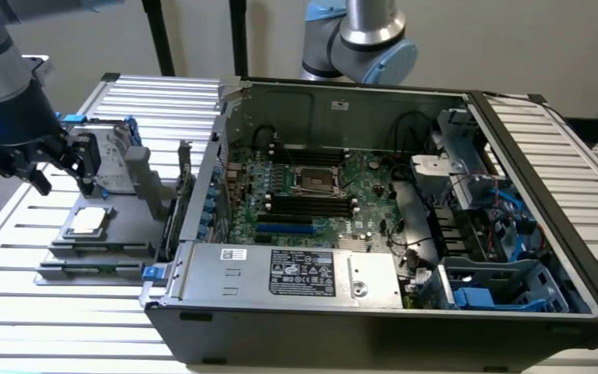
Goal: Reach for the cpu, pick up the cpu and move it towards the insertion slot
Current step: 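Pick up the cpu and move it towards the insertion slot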
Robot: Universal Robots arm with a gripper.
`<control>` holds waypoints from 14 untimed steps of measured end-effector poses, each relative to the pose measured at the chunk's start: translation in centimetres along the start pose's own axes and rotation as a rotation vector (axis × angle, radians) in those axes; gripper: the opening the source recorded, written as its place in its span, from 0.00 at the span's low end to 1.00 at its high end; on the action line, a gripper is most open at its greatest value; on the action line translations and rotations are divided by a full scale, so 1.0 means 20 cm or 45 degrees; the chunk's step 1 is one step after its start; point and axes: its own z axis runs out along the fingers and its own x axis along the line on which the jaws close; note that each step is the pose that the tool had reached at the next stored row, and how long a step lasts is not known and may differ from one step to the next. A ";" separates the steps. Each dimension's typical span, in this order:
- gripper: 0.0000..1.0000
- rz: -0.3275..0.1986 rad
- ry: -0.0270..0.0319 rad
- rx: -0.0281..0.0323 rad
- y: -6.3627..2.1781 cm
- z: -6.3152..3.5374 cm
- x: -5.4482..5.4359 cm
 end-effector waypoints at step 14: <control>0.67 0.000 -0.0006 -0.0020 -0.024 0.096 -0.01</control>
